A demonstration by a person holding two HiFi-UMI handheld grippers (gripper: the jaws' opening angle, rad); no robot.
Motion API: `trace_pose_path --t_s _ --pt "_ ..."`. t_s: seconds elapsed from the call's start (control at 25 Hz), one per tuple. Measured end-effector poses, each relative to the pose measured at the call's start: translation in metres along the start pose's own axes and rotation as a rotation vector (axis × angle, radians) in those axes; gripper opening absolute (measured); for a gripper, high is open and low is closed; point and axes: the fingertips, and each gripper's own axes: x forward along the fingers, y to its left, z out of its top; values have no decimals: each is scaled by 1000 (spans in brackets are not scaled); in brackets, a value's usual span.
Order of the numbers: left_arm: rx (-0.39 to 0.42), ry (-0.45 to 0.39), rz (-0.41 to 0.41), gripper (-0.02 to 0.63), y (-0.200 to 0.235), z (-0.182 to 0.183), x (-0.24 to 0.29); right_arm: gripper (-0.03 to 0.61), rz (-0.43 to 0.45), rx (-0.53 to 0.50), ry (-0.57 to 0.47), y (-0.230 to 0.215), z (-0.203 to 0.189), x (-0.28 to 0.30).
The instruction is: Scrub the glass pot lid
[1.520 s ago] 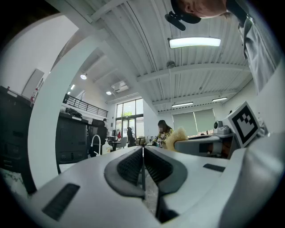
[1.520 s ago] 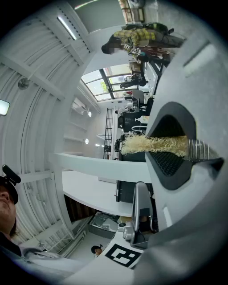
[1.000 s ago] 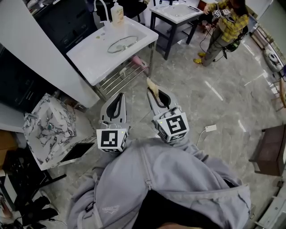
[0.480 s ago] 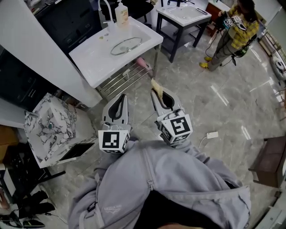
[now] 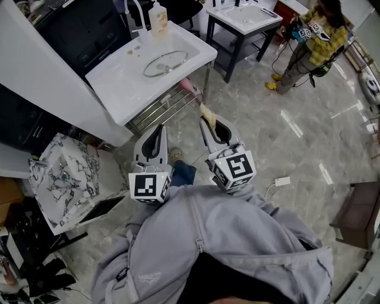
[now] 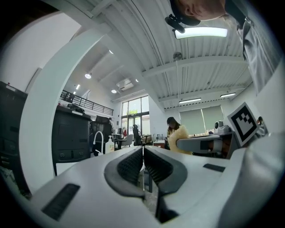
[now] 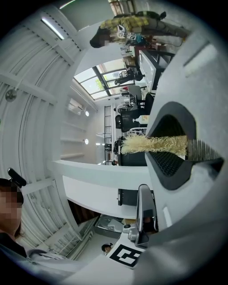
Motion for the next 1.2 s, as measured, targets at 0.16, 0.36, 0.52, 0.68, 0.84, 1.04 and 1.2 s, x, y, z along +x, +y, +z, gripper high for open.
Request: trace_pose_path --t_s 0.16,0.36,0.52,0.68,0.84,1.04,1.2 --pt "6 -1 -4 9 25 -4 39 52 -10 -20 8 -22 -2 42" --pt "-17 23 -28 9 65 -7 98 52 -36 -6 20 -52 -5 104" --pt "-8 9 -63 9 92 1 147 54 -57 -6 9 -74 1 152" --pt "-5 20 -98 9 115 -1 190 52 -77 -1 10 -93 0 193" --pt "-10 30 -119 9 137 -8 222 52 -102 9 17 -108 -5 226" --pt "-29 39 -136 9 155 -16 243 54 -108 6 27 -115 -7 252" --pt "-37 45 -126 9 168 -20 250 52 -90 10 35 -113 -10 270"
